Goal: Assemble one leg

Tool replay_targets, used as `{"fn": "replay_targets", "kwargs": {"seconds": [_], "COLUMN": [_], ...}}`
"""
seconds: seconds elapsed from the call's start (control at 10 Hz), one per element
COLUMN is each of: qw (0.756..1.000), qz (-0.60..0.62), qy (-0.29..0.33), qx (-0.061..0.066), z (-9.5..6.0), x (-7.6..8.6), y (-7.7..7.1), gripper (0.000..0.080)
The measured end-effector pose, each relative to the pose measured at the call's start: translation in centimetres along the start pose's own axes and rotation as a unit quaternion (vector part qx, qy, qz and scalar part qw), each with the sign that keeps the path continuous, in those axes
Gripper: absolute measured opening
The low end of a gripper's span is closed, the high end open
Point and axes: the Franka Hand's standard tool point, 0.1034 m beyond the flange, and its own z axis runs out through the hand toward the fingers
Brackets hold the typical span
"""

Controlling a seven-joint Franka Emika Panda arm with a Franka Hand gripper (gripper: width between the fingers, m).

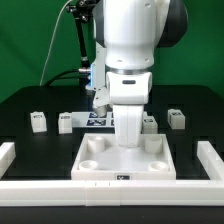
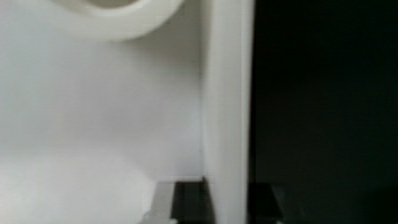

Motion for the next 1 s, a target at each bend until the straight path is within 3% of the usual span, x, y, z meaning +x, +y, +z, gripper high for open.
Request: {"fn": "replay_targets", "kwargs": {"seconds": [0.2,0.6,1.0], "qw": [1.0,1.0,1.0], "qz": [-0.009,-0.023,-0.007], "qy": [0.004,0.014,0.012], "qx": [-0.002,-0.011,-0.001], "z": [0.1,-0.1,-0.1], "x": [1.4,4.1,5.8], "y": [0.1,1.6,1.8], "gripper": [0.007,0.007,0.007]}}
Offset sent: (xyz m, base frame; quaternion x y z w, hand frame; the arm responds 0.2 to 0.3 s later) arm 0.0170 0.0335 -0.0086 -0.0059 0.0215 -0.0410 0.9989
